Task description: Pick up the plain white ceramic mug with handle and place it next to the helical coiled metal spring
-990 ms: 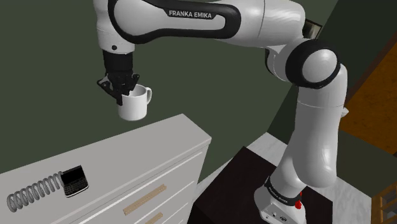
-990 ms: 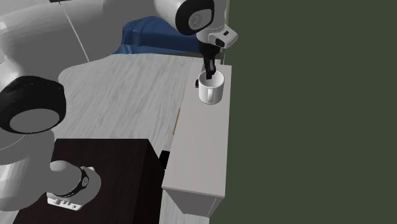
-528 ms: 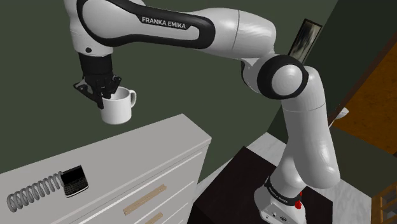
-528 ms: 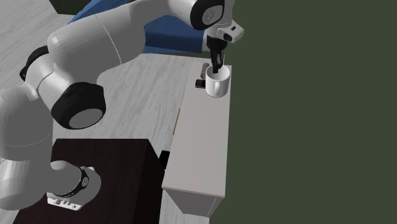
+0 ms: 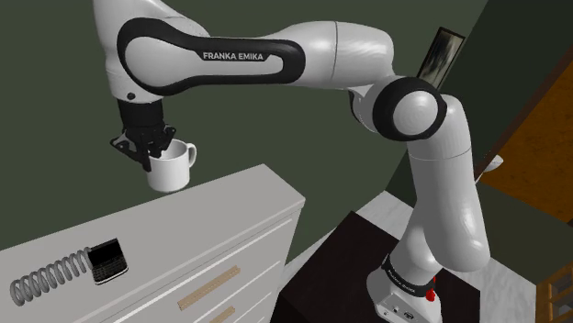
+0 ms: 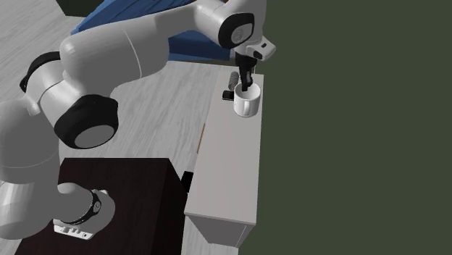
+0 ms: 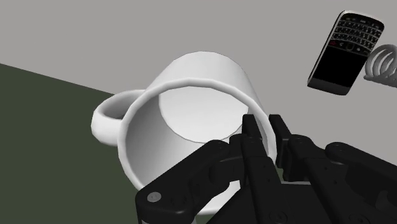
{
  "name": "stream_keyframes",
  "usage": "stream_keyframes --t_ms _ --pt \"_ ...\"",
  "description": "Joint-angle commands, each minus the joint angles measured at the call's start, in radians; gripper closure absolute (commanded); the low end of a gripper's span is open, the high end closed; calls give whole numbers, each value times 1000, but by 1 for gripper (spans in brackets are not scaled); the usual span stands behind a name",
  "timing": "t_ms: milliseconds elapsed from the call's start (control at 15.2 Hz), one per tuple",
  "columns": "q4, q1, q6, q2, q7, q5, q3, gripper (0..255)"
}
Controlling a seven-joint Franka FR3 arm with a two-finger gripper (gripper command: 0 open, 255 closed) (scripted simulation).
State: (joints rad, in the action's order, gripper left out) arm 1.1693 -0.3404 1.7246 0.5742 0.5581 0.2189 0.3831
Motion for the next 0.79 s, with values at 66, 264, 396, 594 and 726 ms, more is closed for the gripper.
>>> stream_keyframes --t_ms 66,264,396,594,726 --pt "48 7 44 -5 3 0 0 255" --pt "88 12 84 -4 6 1 -1 255" --pt "113 14 109 -3 9 3 -2 255" --pt "146 17 147 2 12 6 -4 255" --pt "166 19 171 6 14 8 -6 255"
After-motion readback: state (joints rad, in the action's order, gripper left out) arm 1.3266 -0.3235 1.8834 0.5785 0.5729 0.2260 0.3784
